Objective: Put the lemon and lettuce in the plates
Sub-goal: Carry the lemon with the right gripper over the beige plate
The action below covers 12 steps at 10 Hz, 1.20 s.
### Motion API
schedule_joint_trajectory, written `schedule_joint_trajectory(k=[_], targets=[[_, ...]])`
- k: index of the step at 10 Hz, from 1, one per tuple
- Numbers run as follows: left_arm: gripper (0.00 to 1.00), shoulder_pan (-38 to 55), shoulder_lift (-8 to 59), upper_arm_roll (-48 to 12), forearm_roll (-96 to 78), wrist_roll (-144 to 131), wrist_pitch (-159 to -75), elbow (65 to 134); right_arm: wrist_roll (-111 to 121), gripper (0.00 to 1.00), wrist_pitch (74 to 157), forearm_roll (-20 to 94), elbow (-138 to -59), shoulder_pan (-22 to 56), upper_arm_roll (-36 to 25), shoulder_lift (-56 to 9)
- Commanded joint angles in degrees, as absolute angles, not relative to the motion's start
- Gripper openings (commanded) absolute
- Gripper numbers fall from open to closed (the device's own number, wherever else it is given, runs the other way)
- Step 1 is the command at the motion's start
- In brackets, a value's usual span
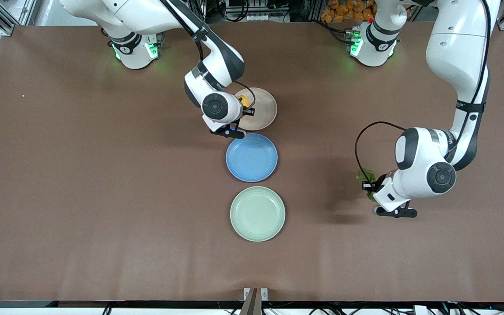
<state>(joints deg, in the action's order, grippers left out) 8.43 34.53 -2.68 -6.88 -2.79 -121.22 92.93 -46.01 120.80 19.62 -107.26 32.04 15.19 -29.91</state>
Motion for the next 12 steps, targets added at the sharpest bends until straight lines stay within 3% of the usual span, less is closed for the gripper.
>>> schedule_joint_trajectory(k=[1,2,4,5,9,12], targets=[[0.00,8.3,32.7,-4.2,-10.3,-2.6,-120.0,90.8,-47.3,0.00,121.6,21.3,-107.1,32.6,15.0,-30.1],[0.00,8.3,32.7,-5.0,-11.2,-4.2,-120.0,90.1,-47.5,0.40,121.6,21.4,-107.2,32.3,15.0,-30.2],[0.00,8.4,33.3,-7.1,-11.5,-8.1,-120.1,88.1,-49.2,0.51,124.3,21.4,-107.2,32.9,15.0,-30.8],[0.00,8.5,33.5,-8.0,-11.5,-11.3,-120.1,87.3,-49.4,1.00,124.5,21.4,-107.1,33.0,15.0,-30.8],[0.00,12.6,36.1,-8.6,-11.6,-23.9,-121.4,82.2,-49.0,1.00,123.7,20.5,-106.1,31.4,14.5,-30.2],[0.00,15.8,37.6,-8.7,-12.6,-32.9,-126.9,81.7,-49.0,1.00,115.1,13.4,-101.8,25.1,13.3,-27.4]])
